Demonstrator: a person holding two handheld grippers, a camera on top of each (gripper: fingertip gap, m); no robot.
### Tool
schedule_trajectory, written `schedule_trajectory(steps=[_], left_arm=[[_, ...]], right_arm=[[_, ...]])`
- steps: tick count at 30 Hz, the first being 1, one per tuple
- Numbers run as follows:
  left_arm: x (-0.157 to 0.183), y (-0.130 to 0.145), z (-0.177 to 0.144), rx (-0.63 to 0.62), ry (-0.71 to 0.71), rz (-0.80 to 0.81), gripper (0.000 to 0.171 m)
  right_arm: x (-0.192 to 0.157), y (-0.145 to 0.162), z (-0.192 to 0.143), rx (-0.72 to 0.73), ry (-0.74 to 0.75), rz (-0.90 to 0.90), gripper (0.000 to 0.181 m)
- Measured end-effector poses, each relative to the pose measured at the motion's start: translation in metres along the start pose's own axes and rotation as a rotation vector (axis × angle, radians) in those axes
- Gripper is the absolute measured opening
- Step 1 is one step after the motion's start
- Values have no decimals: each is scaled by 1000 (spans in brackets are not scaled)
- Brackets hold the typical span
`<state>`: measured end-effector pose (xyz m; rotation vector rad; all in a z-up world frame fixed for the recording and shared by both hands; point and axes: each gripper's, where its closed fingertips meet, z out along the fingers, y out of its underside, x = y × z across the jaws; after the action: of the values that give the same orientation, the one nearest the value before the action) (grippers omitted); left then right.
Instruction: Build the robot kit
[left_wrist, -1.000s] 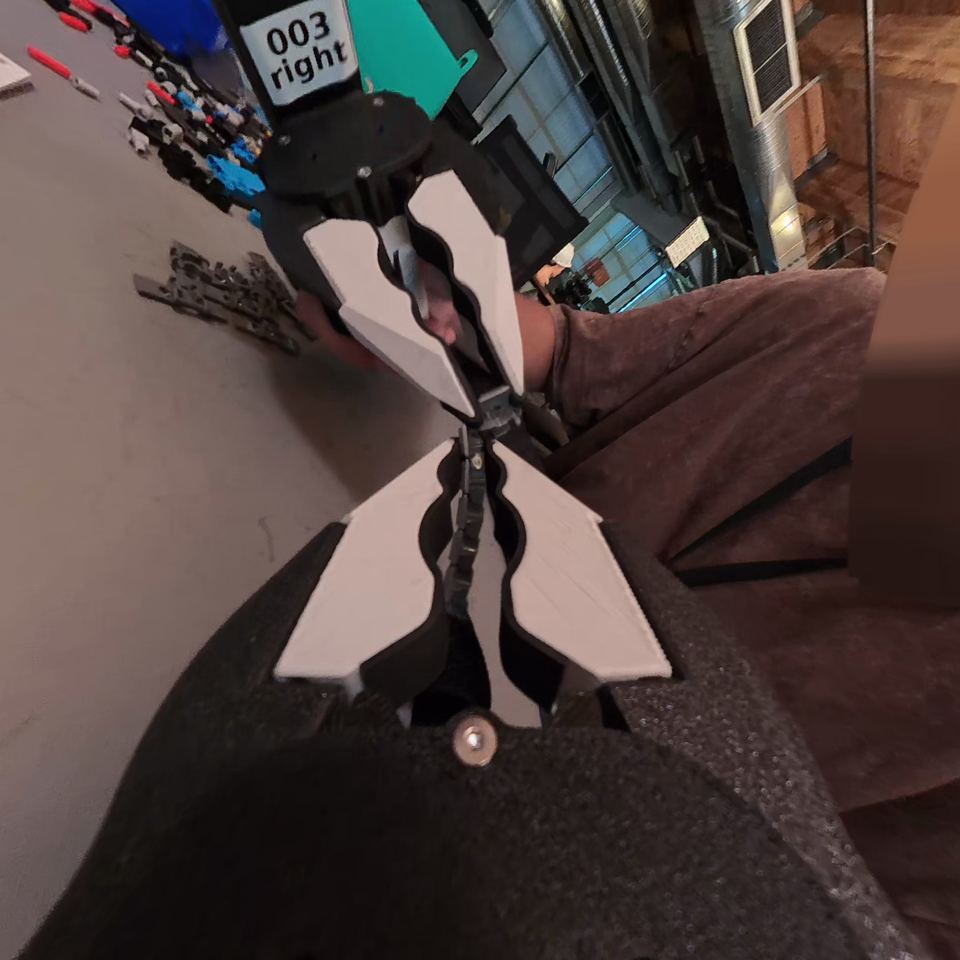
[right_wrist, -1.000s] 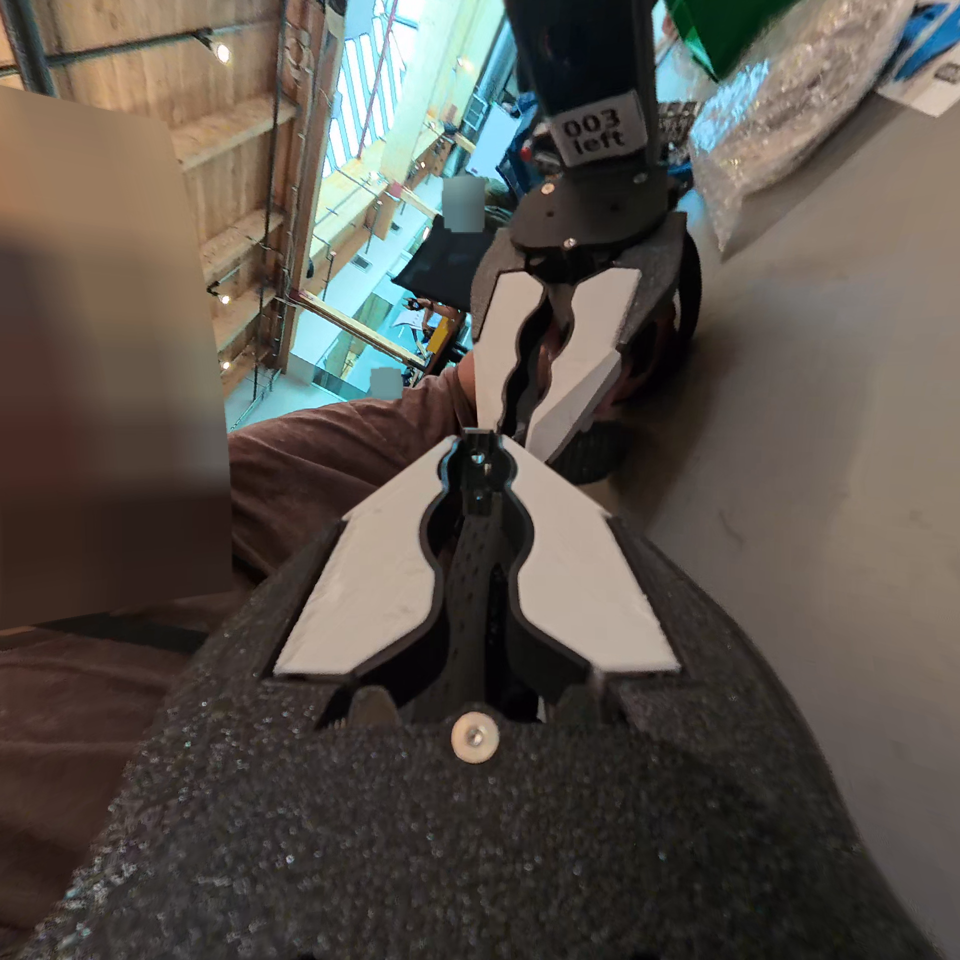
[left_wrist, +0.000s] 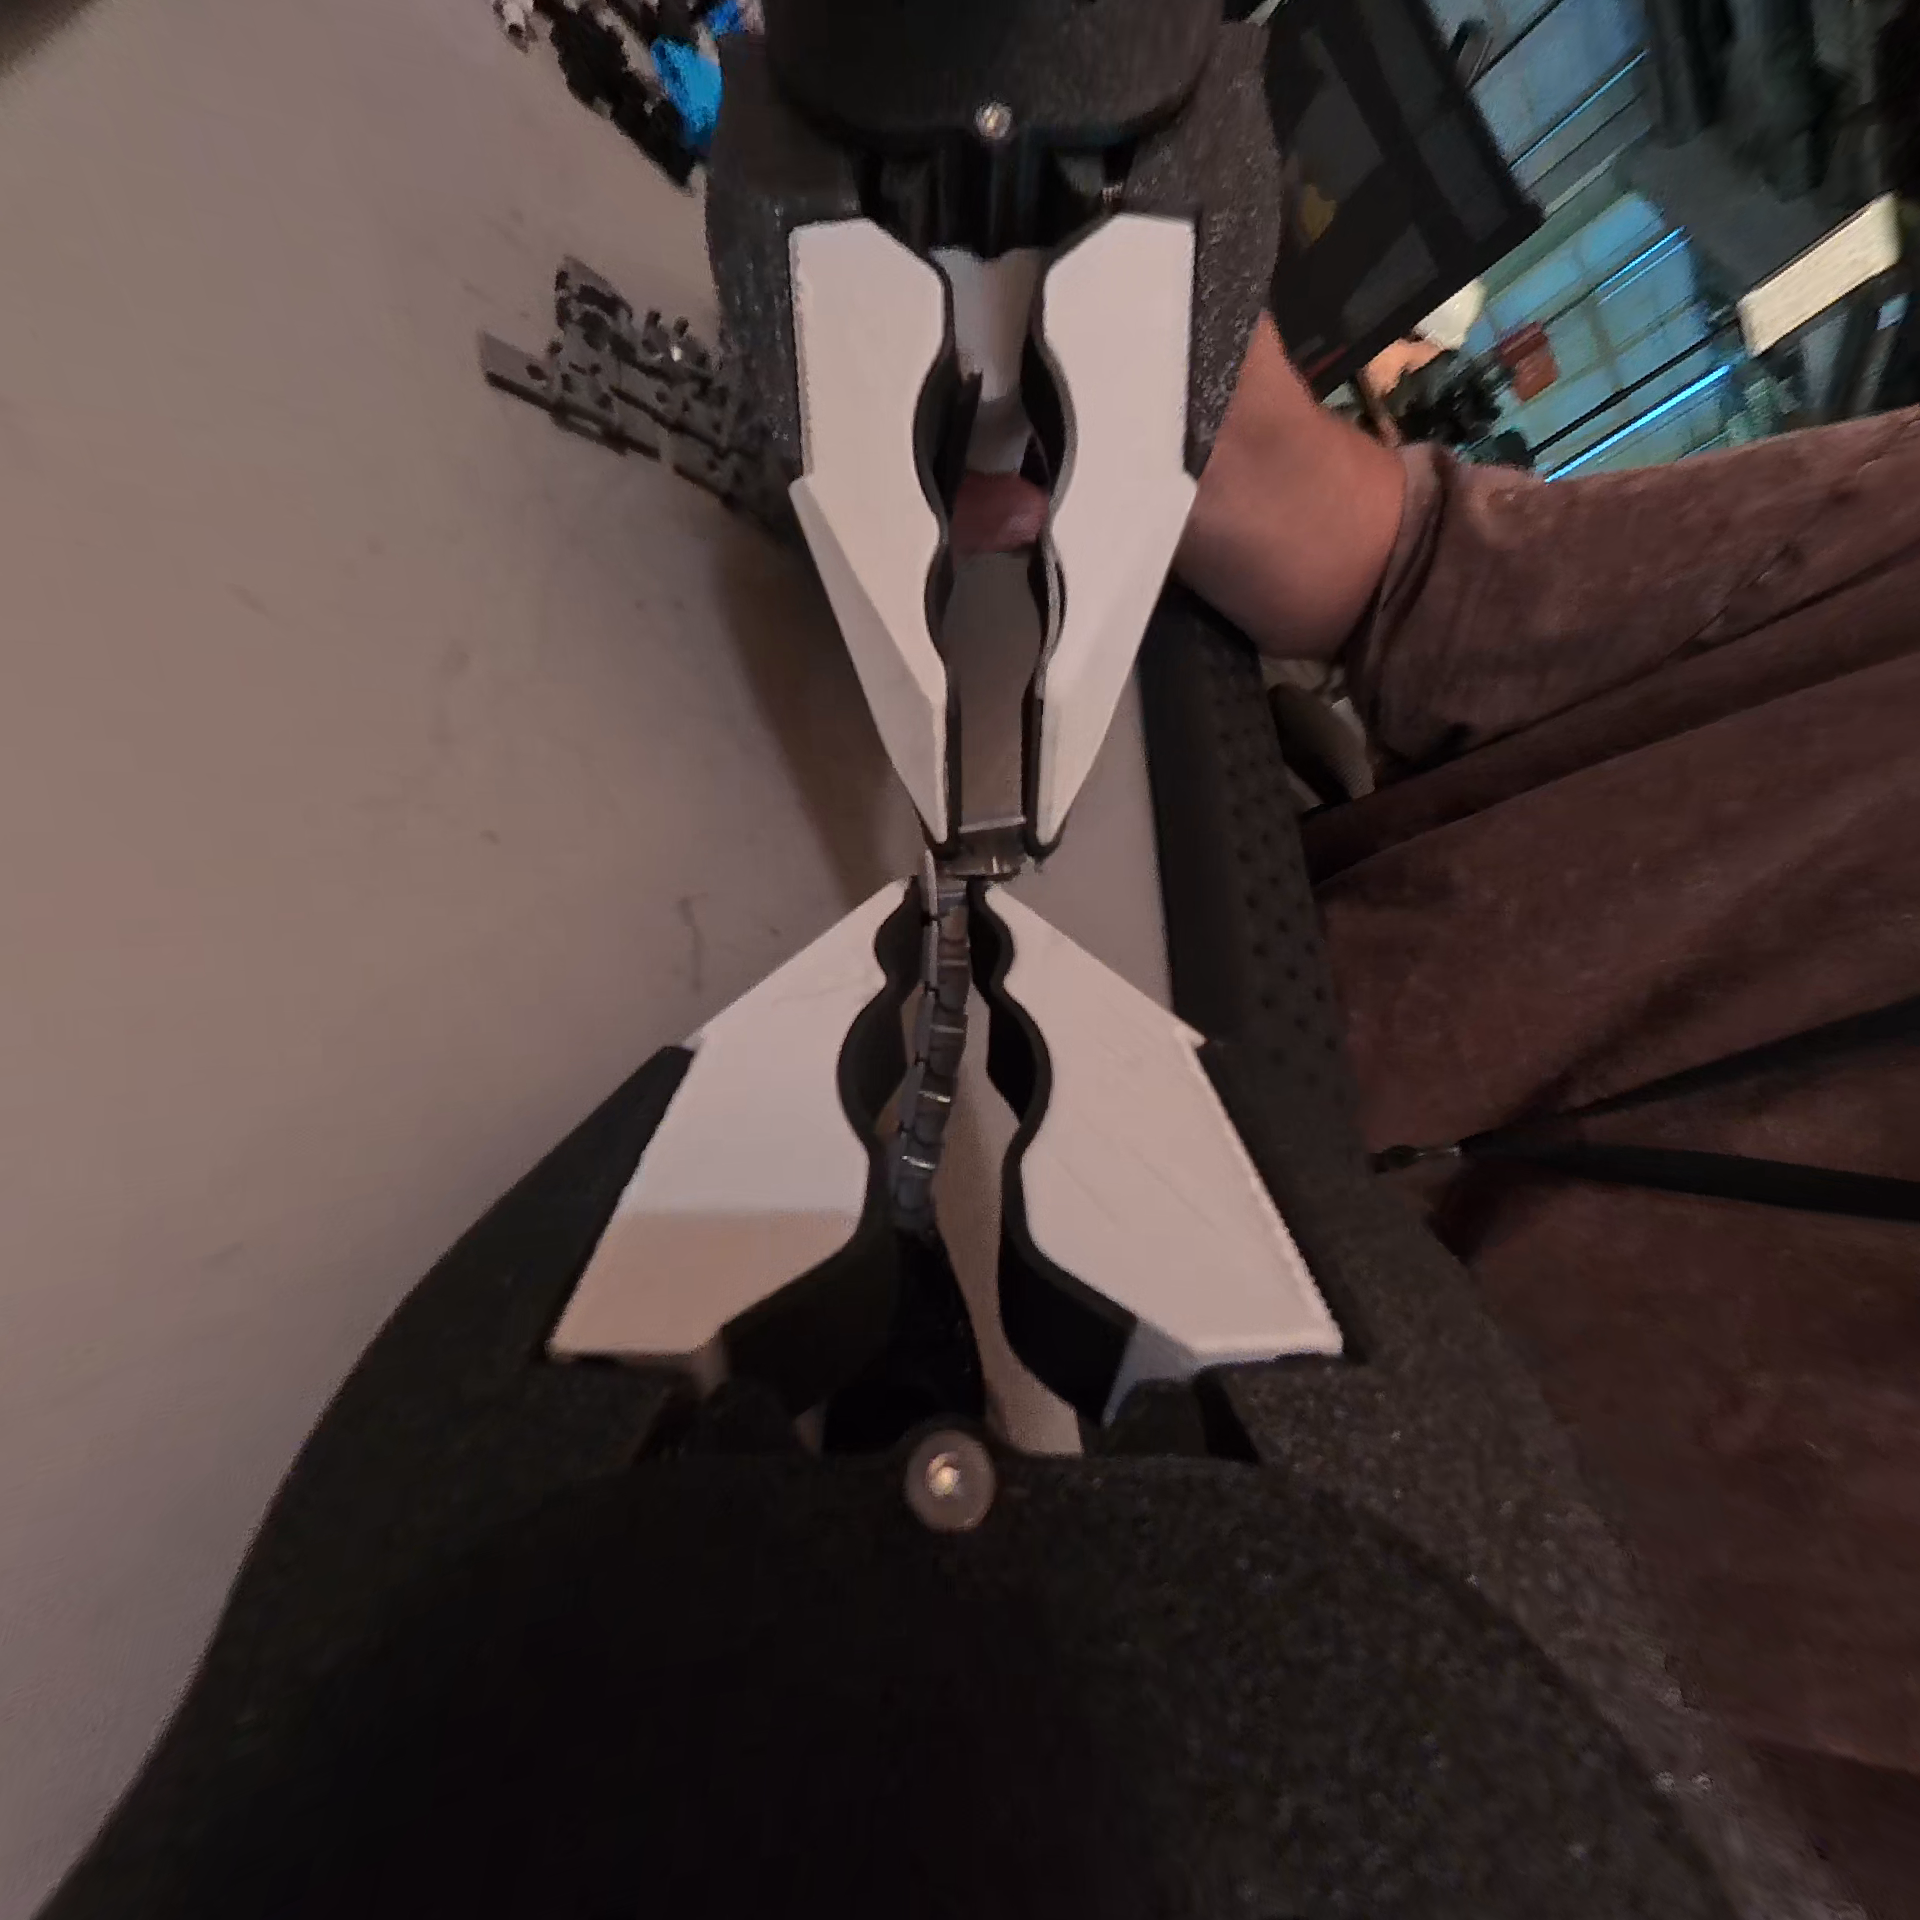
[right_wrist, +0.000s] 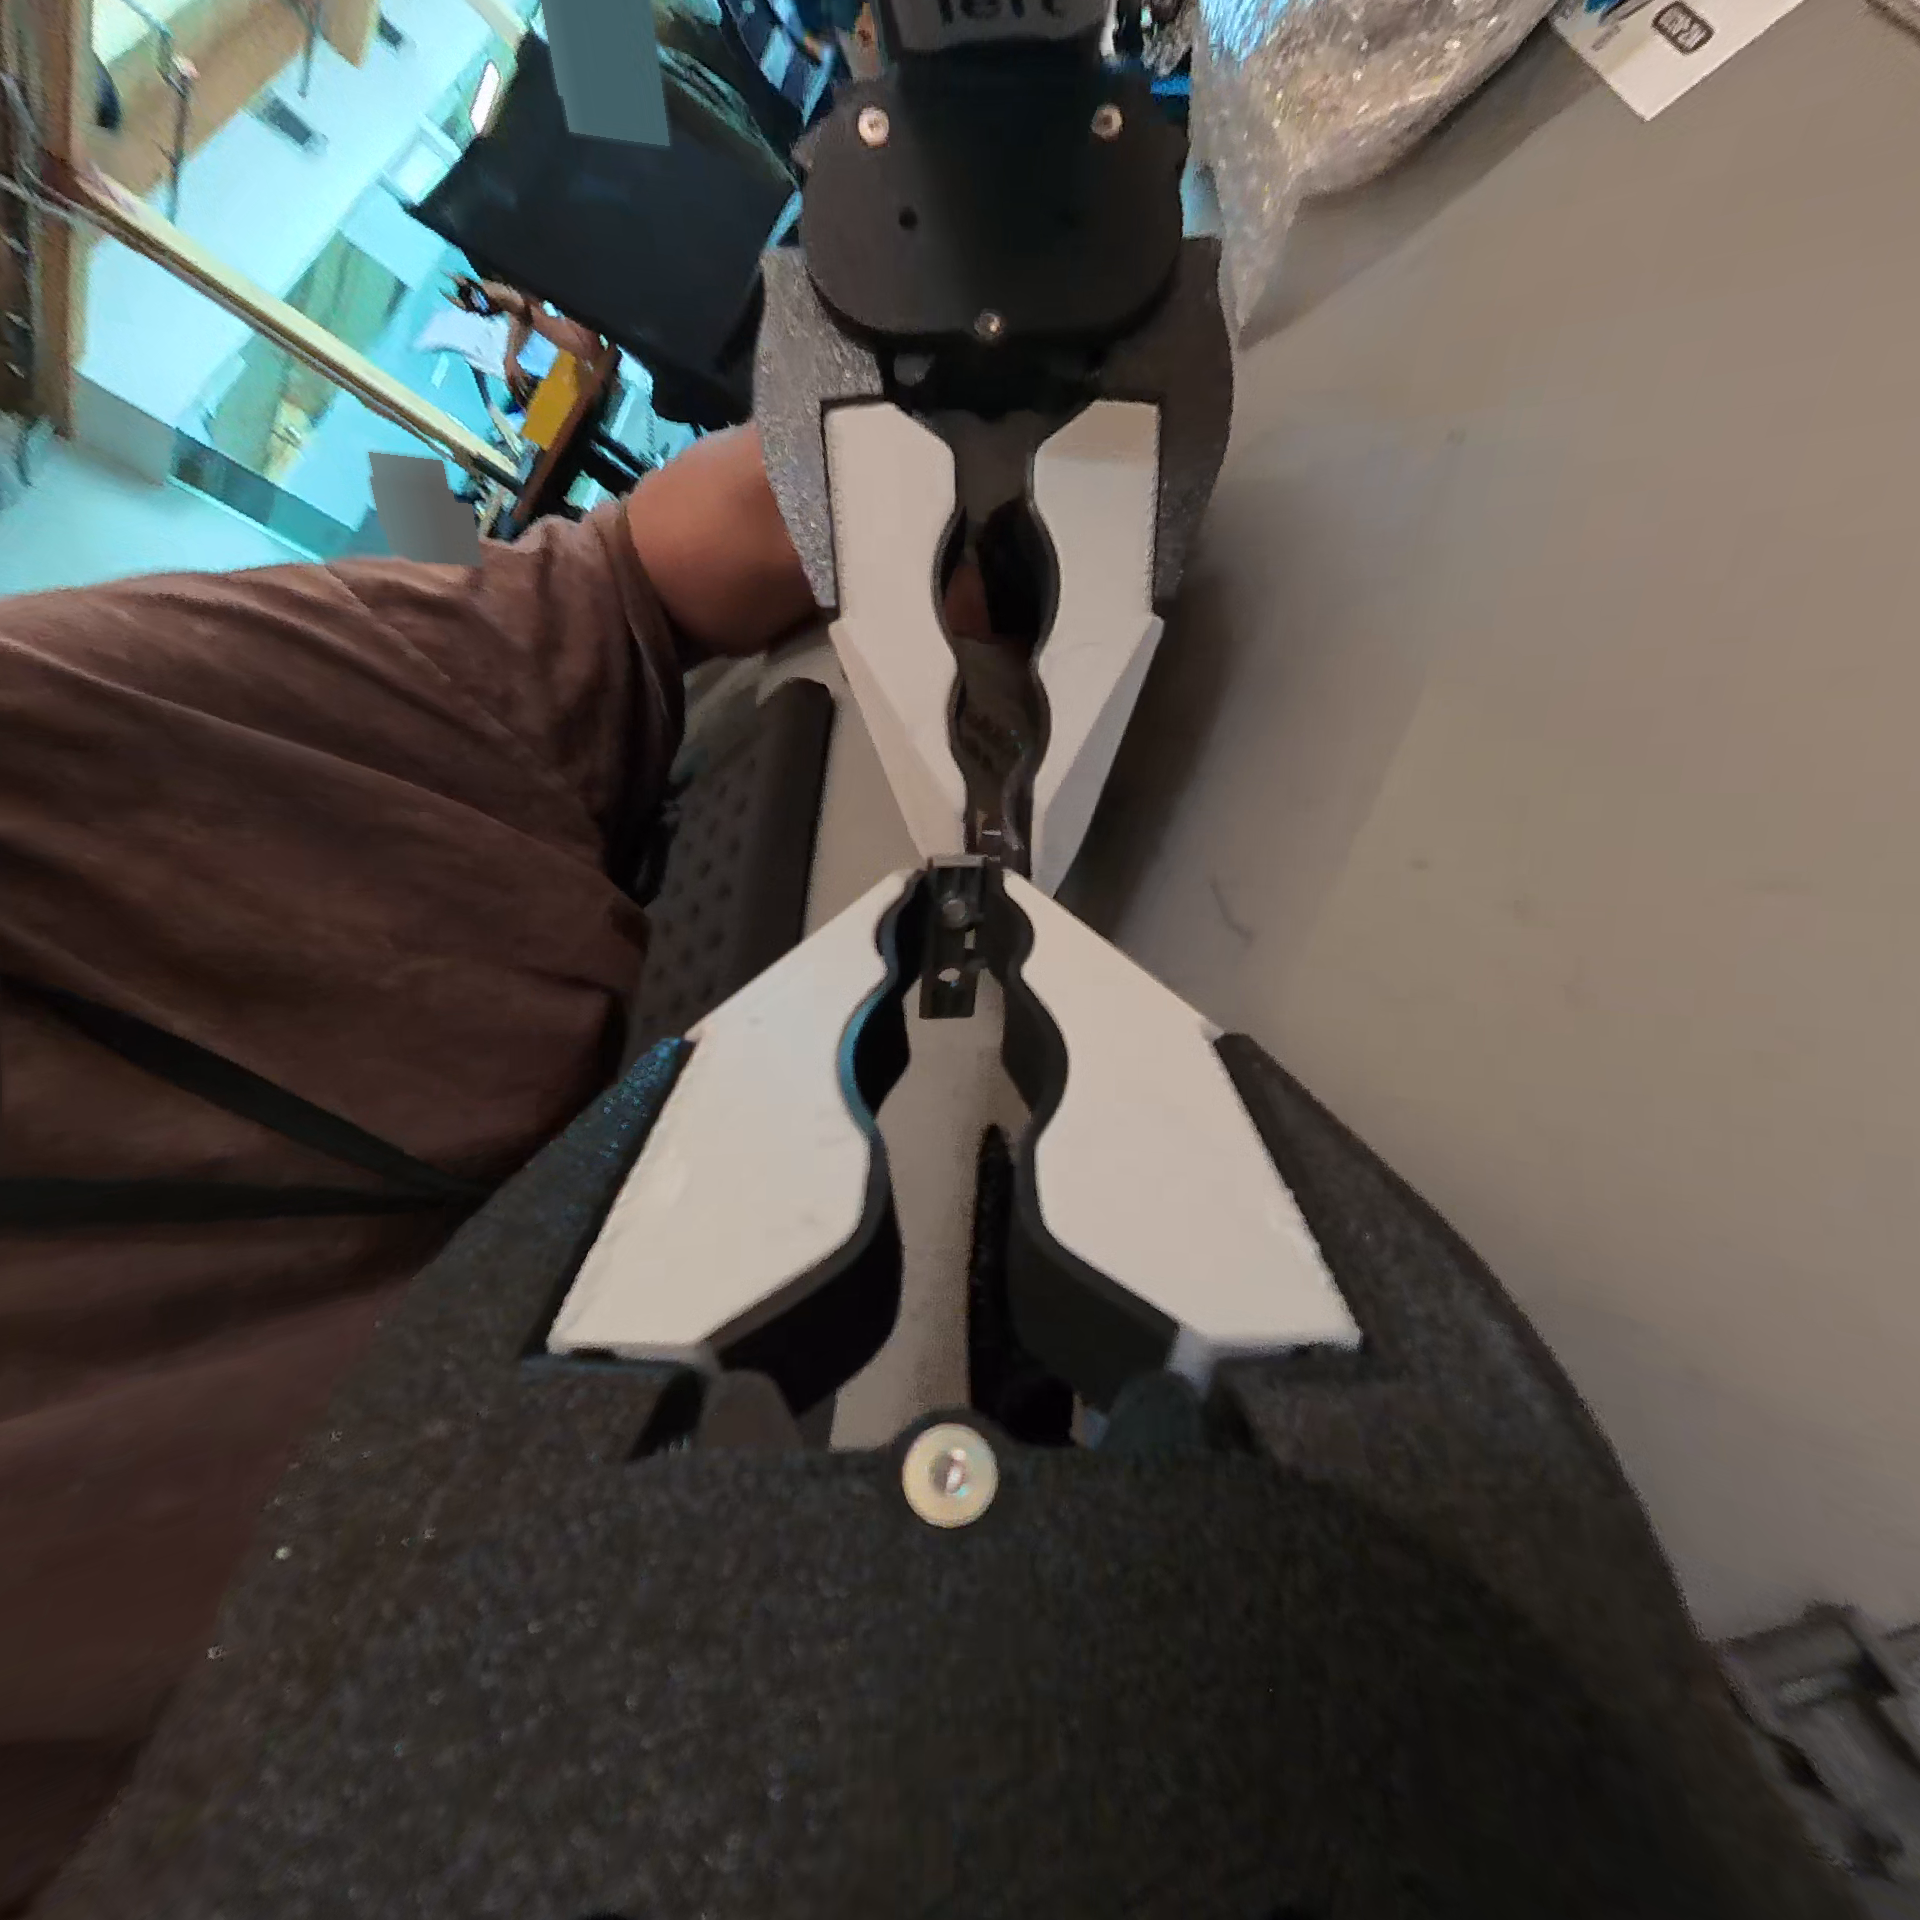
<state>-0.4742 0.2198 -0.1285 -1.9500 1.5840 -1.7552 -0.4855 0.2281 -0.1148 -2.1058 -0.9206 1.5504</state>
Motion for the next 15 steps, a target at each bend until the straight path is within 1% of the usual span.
schedule_trajectory(steps=[4,5,7,10,15], left_arm=[[-14,18,9,-118,-126,62,6],[-13,19,10,-127,-130,73,6],[-14,19,10,-128,-132,66,7],[-14,20,9,-130,-138,81,7],[-15,20,10,-131,-145,91,7]], right_arm=[[14,18,8,-79,80,-42,11],[15,21,9,-91,95,-78,11],[17,20,9,-90,121,-111,11],[18,19,10,-80,123,-144,11],[20,19,10,-61,101,-106,11]])
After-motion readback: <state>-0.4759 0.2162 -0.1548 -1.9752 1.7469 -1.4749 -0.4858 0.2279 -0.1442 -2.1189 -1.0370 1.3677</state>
